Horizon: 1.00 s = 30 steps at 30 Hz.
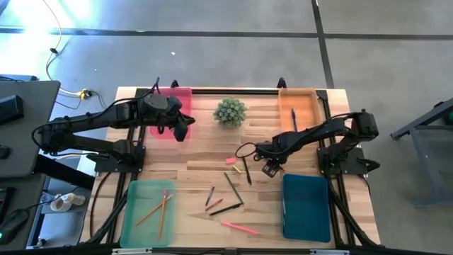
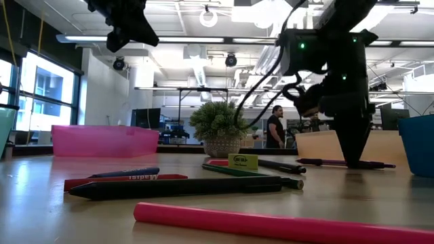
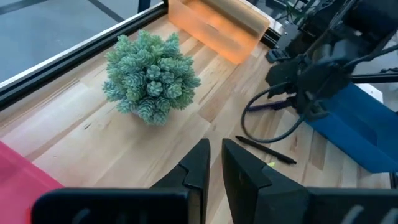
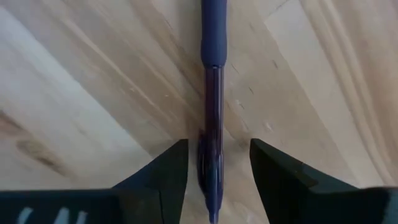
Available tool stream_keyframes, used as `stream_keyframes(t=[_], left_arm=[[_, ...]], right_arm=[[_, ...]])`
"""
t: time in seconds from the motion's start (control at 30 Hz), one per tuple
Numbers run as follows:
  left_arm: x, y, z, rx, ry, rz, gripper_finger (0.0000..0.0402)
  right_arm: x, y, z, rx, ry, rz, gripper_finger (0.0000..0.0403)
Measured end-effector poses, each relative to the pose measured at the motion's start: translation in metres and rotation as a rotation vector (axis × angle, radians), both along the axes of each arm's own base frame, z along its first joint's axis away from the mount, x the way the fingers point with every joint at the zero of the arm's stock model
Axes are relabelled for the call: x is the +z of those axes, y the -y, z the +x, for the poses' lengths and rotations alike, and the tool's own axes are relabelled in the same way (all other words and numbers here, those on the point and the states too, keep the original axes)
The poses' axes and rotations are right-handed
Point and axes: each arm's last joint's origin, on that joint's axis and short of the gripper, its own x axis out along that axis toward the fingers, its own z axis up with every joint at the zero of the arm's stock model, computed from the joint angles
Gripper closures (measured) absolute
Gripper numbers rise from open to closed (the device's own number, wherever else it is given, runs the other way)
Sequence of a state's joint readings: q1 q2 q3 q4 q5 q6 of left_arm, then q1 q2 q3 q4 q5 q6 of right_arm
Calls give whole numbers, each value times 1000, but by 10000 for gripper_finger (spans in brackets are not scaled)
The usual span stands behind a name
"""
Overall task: Sort crayons/erasers/pens/pencils in bins
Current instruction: Put the purple pen into the orange bin
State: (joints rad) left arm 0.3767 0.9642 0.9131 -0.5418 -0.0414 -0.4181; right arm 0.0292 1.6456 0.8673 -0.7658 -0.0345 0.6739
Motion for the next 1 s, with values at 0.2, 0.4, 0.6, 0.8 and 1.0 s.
stream_keyframes(t=[0.2,0.4,0.6,0.8,1.0], left_arm=[[0,0,0,0,-5,-4,371],[-2,1,-1,11,-16,-30,371],[-4,1,-2,11,-33,-36,371],[-4,1,-2,11,-34,-36,371],[-4,1,-2,11,-34,-37,371]], right_arm=[[-12,0,3,-33,-52,6,267],[-13,0,3,-70,-61,7,311],[-14,0,3,-78,-62,6,356],[-13,0,2,-77,-62,6,377],[-4,0,0,-68,-25,1,380]])
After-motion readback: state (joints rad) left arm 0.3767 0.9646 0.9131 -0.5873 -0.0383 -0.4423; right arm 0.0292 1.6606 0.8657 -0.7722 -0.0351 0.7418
